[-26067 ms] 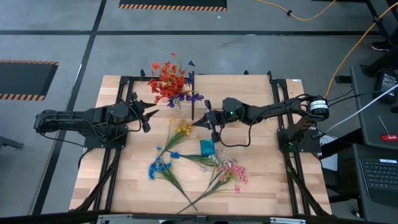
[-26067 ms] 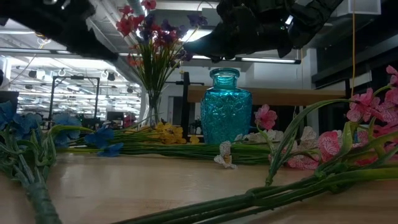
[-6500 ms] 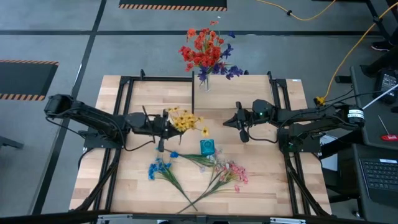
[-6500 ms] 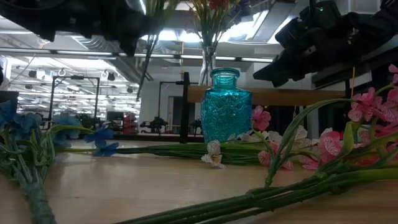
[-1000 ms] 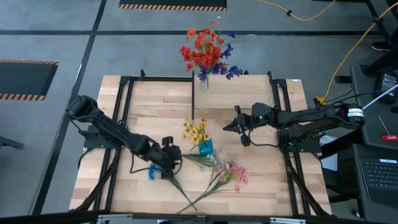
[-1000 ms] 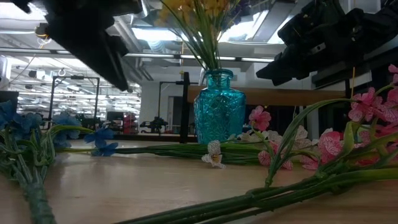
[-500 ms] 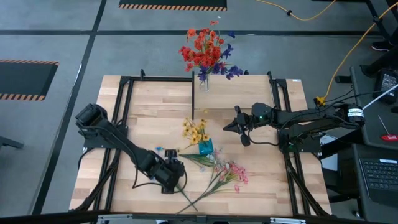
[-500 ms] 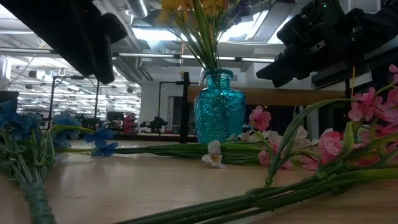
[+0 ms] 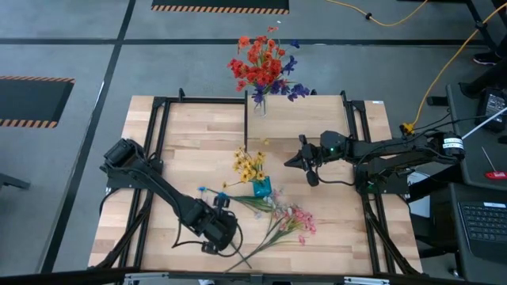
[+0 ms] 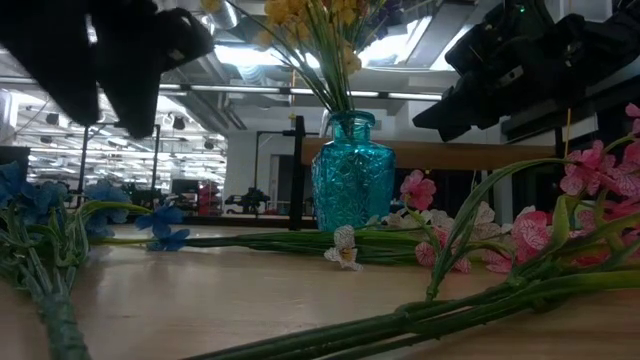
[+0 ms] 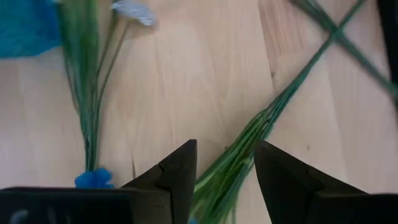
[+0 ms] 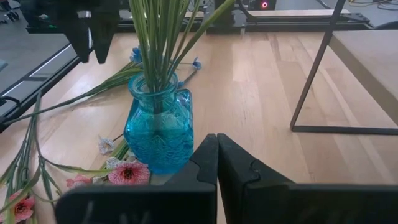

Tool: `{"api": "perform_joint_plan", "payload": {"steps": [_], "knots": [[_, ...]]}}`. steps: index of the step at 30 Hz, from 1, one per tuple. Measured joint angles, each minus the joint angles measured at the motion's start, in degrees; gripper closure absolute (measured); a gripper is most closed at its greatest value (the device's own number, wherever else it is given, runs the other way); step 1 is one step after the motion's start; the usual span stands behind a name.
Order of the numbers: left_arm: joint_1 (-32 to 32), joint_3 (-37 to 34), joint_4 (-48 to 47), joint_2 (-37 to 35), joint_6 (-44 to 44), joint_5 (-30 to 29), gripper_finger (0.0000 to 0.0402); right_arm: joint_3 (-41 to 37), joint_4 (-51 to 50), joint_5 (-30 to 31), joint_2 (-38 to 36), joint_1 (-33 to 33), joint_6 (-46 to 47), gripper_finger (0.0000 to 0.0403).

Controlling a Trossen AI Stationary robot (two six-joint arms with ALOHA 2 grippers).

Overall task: Pick and place flowers into a vace then onto a shelf
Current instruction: Put the blue flowers into the blue vase

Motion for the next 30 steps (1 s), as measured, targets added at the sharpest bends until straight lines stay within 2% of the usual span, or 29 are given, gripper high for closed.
{"api": "perform_joint_plan", "payload": {"steps": [6, 16, 22, 27, 30], "knots": [[0.2, 0.0, 0.0, 2.9, 5.4, 2.8, 0.0249, 0.0, -0.7, 0.0, 0.0, 0.0, -0.1, 0.0399], [1.3, 0.0, -0.3, 7.7, 5.7, 8.3, 0.0249, 0.0, -0.6, 0.0, 0.0, 0.0, -0.2, 0.0399], [2.2, 0.1, -0.2, 9.7, 5.6, 13.8, 0.0253, 0.0, -0.6, 0.0, 0.0, 0.0, -0.2, 0.0399], [2.4, 0.2, -0.7, 10.4, 5.7, 15.7, 0.0272, 0.0, -0.6, 0.0, 0.0, 0.0, -0.2, 0.0399], [2.4, 0.2, -1.9, 10.4, 6.2, 15.7, 0.0303, 0.0, -0.6, 0.0, 0.0, 0.0, -0.2, 0.0399]]}}
